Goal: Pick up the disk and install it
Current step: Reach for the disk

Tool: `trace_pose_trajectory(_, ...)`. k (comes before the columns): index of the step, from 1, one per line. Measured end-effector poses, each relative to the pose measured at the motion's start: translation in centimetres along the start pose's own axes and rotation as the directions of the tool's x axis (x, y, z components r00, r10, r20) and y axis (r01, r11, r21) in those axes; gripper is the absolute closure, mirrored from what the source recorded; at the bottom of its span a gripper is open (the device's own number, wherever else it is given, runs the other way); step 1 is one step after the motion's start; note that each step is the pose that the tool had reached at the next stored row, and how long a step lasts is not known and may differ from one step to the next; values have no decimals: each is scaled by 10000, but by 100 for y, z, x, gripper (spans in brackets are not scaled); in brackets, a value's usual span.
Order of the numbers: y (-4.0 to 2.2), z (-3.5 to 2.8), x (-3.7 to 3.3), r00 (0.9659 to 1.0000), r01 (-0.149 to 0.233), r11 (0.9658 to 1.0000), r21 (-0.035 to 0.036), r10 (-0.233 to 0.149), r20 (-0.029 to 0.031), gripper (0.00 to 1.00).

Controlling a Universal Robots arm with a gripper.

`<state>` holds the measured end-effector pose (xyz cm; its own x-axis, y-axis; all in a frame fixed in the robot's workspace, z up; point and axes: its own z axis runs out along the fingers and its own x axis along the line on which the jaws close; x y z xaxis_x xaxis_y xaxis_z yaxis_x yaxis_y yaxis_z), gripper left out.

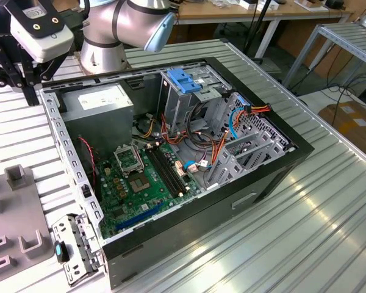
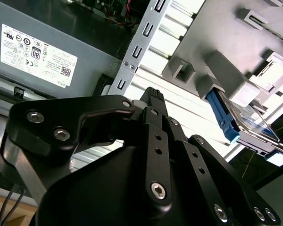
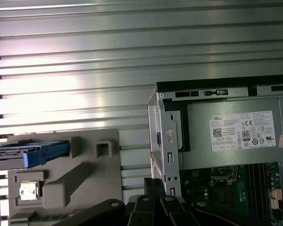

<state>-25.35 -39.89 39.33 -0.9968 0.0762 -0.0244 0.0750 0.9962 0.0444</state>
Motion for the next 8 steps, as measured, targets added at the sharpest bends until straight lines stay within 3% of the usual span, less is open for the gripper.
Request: trace_pose_trajectory(8,-5,-2,72,10000,-1,10000,0,1,0,89)
